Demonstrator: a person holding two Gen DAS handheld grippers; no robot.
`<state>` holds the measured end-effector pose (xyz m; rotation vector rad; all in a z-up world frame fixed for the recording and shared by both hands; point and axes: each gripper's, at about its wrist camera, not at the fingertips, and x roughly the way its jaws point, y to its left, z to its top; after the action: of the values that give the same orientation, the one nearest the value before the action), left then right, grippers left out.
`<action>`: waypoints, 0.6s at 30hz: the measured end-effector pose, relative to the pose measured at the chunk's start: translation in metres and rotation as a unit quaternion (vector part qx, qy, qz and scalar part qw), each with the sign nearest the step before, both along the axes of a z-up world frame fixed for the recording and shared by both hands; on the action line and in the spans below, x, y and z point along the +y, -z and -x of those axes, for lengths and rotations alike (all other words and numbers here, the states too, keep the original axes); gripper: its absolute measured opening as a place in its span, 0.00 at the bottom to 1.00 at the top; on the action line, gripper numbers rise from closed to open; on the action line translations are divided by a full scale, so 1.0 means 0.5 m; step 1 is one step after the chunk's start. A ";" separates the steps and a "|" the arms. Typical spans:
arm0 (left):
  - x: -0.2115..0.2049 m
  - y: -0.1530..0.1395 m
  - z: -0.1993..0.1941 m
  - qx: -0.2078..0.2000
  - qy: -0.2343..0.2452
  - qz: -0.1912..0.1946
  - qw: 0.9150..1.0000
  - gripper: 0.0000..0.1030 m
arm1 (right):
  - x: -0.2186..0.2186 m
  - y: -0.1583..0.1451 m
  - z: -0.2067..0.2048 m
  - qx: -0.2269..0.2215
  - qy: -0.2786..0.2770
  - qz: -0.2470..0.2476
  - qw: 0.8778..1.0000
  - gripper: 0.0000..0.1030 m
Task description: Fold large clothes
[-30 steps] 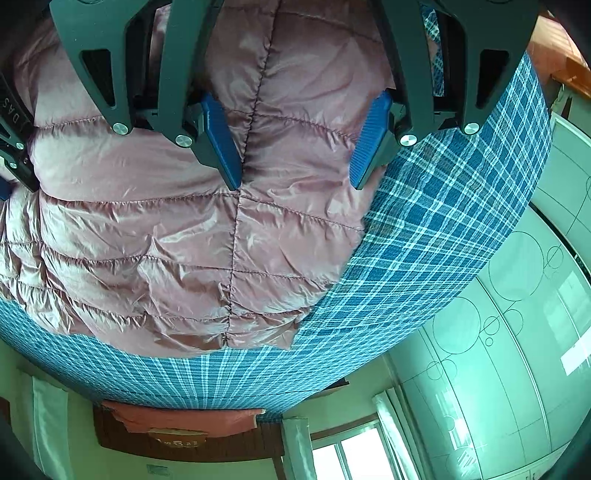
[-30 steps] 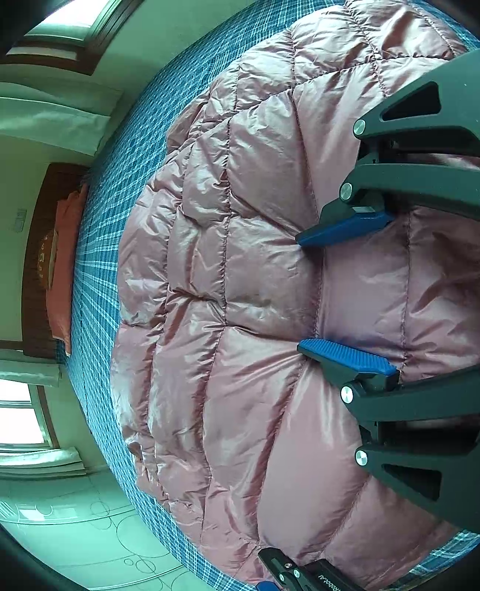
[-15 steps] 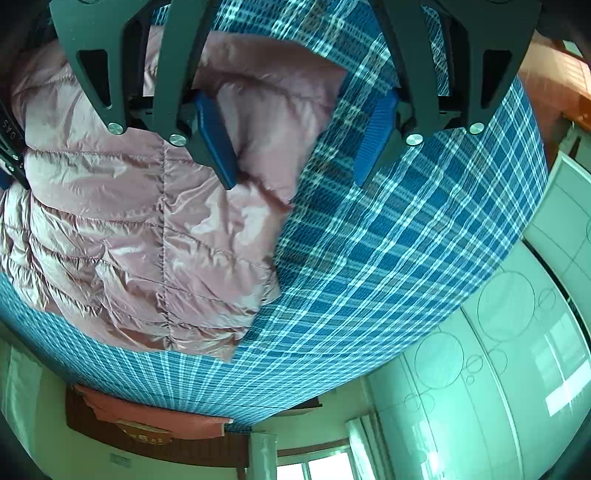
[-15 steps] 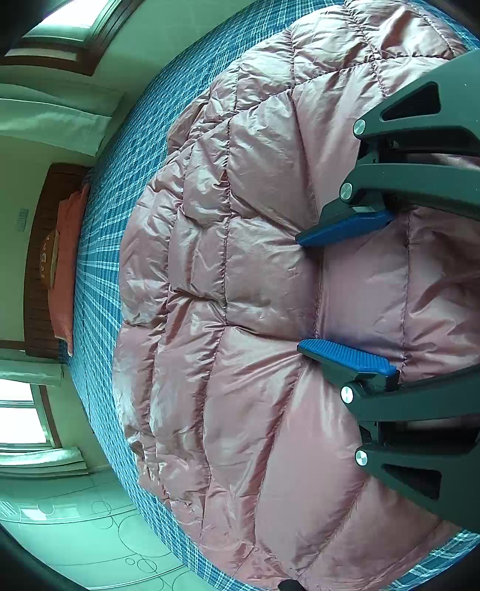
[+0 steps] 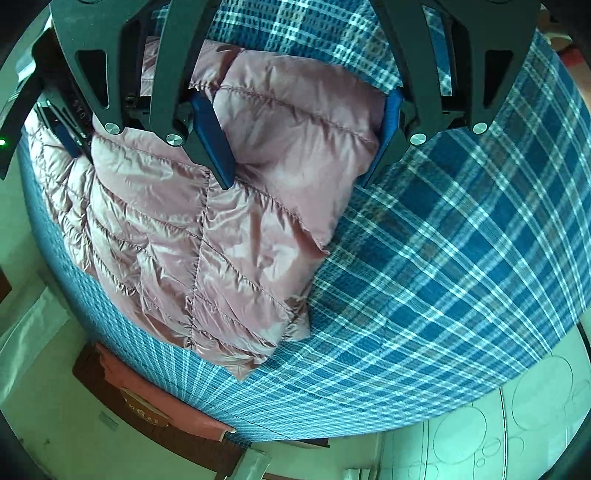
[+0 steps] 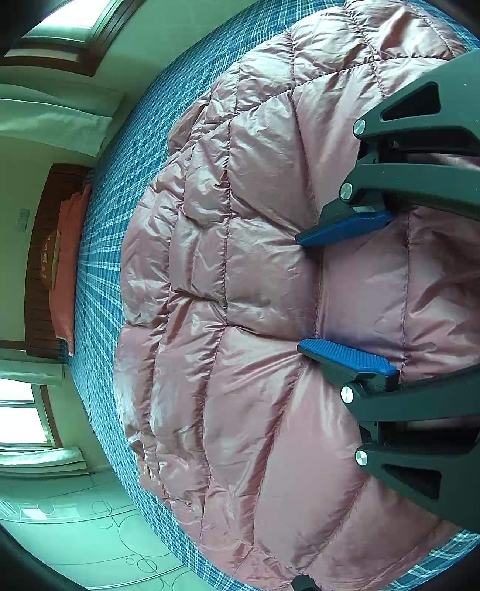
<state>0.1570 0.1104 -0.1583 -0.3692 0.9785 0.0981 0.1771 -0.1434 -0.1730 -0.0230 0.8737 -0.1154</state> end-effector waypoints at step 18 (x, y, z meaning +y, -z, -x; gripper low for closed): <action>0.035 0.014 0.019 0.022 -0.025 0.066 0.997 0.66 | 0.003 -0.002 -0.002 -0.001 0.001 0.003 1.000 0.51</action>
<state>0.1473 0.1281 -0.1655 -0.5147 1.0229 0.0883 0.1782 -0.1420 -0.1719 -0.0272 0.8719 -0.1191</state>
